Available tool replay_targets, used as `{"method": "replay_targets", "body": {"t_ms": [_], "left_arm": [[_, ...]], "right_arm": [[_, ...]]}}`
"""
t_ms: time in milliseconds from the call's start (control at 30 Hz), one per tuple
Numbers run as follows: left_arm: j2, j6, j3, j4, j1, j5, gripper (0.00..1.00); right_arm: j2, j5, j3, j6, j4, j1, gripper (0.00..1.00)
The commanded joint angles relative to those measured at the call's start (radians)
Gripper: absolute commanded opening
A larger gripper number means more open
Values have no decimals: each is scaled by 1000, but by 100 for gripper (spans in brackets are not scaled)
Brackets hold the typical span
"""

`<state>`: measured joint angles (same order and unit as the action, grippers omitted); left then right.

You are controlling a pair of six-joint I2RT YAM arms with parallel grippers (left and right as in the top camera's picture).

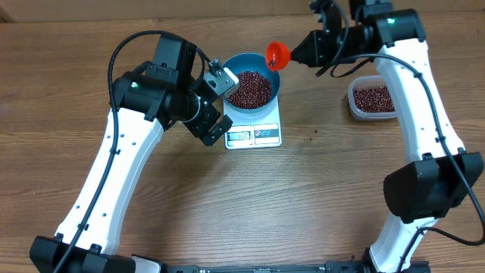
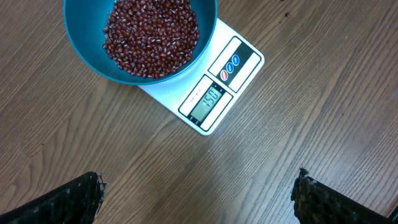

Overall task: Scoop item into bowl and weigh 150g on scale
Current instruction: 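Carry the red cup right and lower it into the bean tub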

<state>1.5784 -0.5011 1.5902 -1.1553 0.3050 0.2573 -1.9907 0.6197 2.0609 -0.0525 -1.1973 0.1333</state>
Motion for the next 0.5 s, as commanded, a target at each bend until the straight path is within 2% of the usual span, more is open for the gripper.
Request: {"method": "replay_targets", "body": {"t_ms": [0,467], "left_arm": [[6,-15,-6,1,-3,1,99],[6,-15,-6,1,-3,1,100]], "right_arm": [[27,60,29,-4,-3,-16,4],[27,59,29,-4,-10,-18,4]]}}
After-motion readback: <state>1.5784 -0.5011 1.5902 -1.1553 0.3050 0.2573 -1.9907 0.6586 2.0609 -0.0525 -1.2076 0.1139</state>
